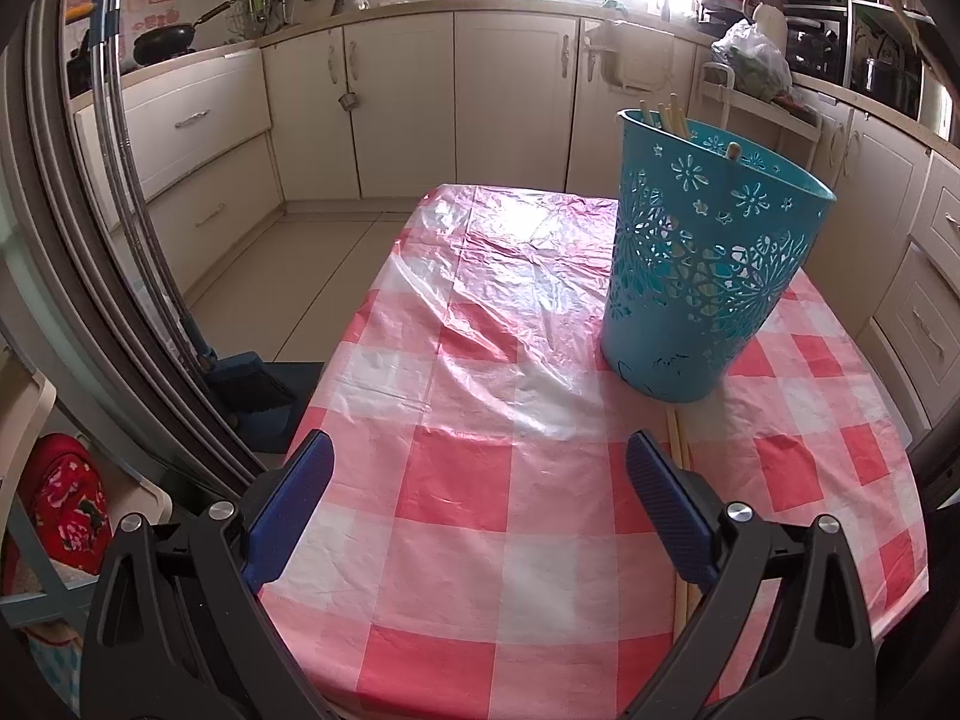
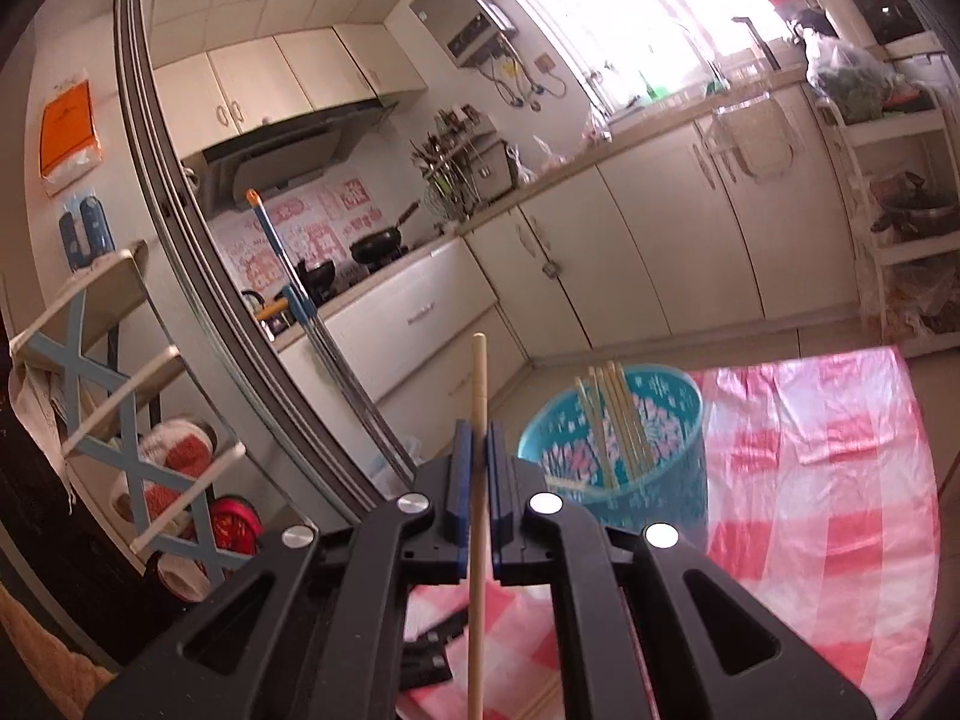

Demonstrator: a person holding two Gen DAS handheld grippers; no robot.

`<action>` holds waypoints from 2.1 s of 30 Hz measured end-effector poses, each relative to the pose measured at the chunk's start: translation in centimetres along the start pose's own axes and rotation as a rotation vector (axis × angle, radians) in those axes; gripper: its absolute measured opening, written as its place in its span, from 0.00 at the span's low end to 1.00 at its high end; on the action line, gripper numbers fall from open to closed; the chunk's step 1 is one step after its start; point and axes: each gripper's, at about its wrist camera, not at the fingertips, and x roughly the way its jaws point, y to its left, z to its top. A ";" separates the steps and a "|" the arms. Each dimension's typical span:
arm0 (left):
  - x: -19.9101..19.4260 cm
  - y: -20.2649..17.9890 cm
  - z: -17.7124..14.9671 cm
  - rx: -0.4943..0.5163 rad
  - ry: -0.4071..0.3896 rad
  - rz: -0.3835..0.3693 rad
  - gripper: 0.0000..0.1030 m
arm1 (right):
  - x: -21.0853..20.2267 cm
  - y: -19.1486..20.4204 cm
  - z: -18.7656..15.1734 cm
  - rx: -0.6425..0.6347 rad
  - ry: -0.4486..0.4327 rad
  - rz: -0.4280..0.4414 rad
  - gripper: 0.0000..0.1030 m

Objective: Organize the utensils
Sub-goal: 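Lift the chopstick with the right tool and drop it into the basket, then move both tools back down to the chopsticks on the cloth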

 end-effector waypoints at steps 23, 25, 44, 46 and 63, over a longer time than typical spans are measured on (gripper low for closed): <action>1.5 0.9 -0.5 -0.042 0.036 -0.021 0.91 | 10.0 -2.8 -0.6 -0.166 -0.068 -0.368 0.06; 1.5 1.0 -0.5 -0.043 0.035 -0.019 0.91 | 9.9 -2.7 -1.2 -0.179 -0.035 -0.371 0.11; 1.4 1.4 -1.0 -0.071 0.048 -0.015 0.91 | 7.9 -3.2 -16.7 0.008 0.477 -0.427 0.23; 1.3 1.5 -1.0 -0.077 0.044 -0.016 0.91 | 8.5 -3.3 -16.9 -0.004 0.493 -0.448 0.23; 1.7 0.8 -1.0 -0.056 0.073 -0.072 0.91 | 9.6 -3.1 -17.4 -0.286 0.685 -0.458 0.10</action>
